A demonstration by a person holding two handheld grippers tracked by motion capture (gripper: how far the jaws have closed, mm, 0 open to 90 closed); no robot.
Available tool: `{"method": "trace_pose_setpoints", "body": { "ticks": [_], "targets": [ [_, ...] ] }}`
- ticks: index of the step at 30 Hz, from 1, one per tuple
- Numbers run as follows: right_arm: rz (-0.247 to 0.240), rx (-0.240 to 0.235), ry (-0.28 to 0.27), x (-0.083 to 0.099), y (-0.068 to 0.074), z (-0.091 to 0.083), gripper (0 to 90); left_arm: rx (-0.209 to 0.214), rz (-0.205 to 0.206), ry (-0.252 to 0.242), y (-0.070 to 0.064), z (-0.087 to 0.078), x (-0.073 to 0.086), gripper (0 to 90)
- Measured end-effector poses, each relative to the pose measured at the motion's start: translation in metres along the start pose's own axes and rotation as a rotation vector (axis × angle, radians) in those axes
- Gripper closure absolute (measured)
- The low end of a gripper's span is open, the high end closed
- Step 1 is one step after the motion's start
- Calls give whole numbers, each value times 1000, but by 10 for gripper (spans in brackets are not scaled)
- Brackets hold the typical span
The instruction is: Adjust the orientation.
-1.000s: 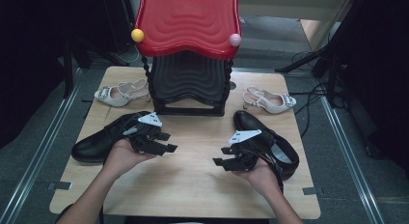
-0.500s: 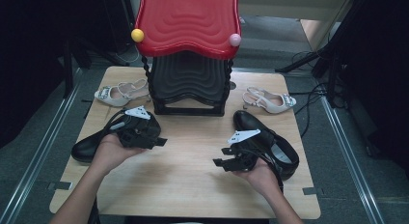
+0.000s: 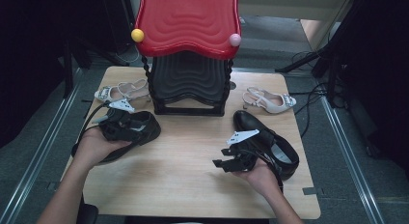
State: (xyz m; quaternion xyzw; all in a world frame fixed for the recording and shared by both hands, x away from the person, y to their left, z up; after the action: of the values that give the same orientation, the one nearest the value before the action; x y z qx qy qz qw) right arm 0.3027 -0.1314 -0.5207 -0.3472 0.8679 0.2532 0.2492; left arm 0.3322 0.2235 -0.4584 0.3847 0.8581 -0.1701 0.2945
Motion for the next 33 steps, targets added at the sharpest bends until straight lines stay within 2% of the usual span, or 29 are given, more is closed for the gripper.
{"method": "trace_pose_setpoints", "body": {
  "ticks": [5,9,12,14,15,19,21,23,27,29,33],
  "targets": [
    [-8,1,13,0,1,3,451,-1,-19,49,11,17,0,458],
    [-11,6,12,0,1,4,452,-11,-38,86,18,34,-4,520],
    [-10,2,12,0,1,4,452,-8,-49,77,21,39,-11,593],
    [-9,3,15,0,1,5,452,-15,-40,88,23,44,-15,608],
    [-9,2,15,1,1,5,452,-9,-36,114,25,48,-17,617],
    [-6,5,20,1,2,5,452,-31,-42,191,30,68,-19,631],
    [-8,3,19,1,2,6,452,-56,-19,202,31,73,-17,688],
    [-4,2,25,1,3,7,452,-50,-42,196,32,72,-16,697],
    [-8,1,29,1,4,8,452,-58,-63,191,31,69,-17,735],
    [-15,-1,24,1,5,8,452,-36,-89,184,32,63,-17,756],
    [-8,-1,14,0,4,6,452,-34,-104,171,26,45,-19,792]
  ]
}}
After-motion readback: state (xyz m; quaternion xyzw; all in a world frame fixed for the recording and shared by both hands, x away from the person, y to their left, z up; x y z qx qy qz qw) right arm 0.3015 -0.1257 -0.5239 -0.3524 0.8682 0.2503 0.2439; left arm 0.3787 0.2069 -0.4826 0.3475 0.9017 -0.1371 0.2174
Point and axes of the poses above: each handheld gripper's, and its own axes: z roughly forward along the jaws, x roughly out of its underside, y roughly to its left, the point moved 3 cm from there along z, roughly forward along the jaws, and after that the axes turned 7 degrees about z, right-handed, at the moved point
